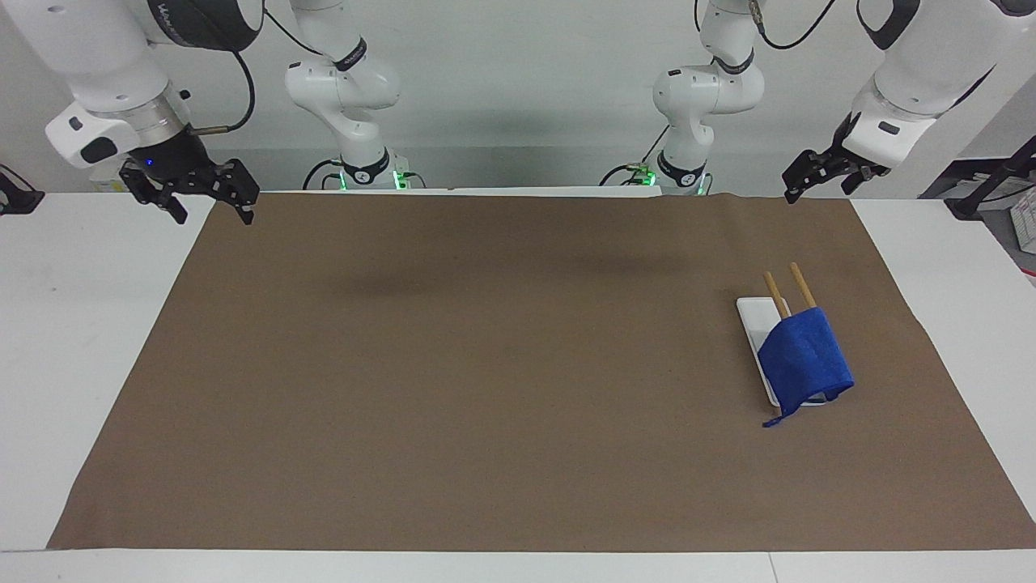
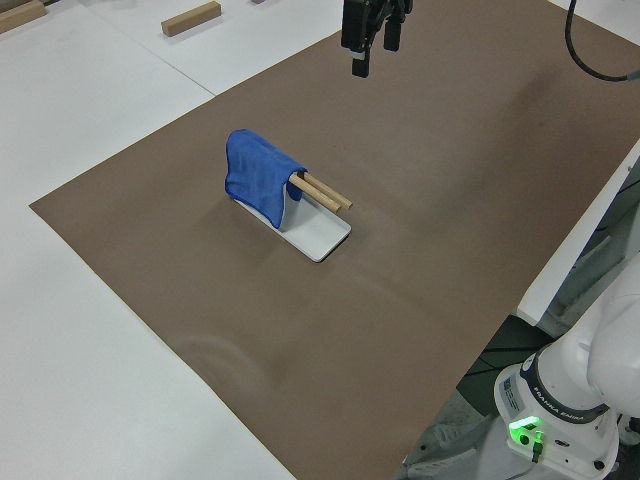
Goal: Right arm passes towel to left arm to hang
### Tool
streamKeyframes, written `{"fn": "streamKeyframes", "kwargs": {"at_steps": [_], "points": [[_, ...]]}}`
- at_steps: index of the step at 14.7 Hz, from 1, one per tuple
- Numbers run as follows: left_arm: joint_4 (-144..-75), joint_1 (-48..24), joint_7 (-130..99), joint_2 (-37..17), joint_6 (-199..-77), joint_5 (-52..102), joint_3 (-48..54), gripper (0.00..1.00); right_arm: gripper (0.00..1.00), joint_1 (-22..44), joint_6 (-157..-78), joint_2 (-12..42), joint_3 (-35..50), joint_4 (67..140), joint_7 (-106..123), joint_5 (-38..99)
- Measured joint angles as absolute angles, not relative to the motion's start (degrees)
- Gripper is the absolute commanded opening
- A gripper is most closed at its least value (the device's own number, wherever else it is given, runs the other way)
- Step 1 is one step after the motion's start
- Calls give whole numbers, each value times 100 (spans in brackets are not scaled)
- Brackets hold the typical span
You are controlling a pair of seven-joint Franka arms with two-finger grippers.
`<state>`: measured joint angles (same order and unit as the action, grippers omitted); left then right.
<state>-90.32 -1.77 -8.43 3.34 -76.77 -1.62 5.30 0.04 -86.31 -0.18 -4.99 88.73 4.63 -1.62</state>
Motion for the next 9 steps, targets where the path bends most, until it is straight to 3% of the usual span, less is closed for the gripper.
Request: {"fn": "streamKeyframes", "kwargs": {"at_steps": [9], "points": [[-8907, -196, -760, 217, -7687, 48, 479, 100, 99, -118, -8497, -18, -518, 8882, 463, -162]]}}
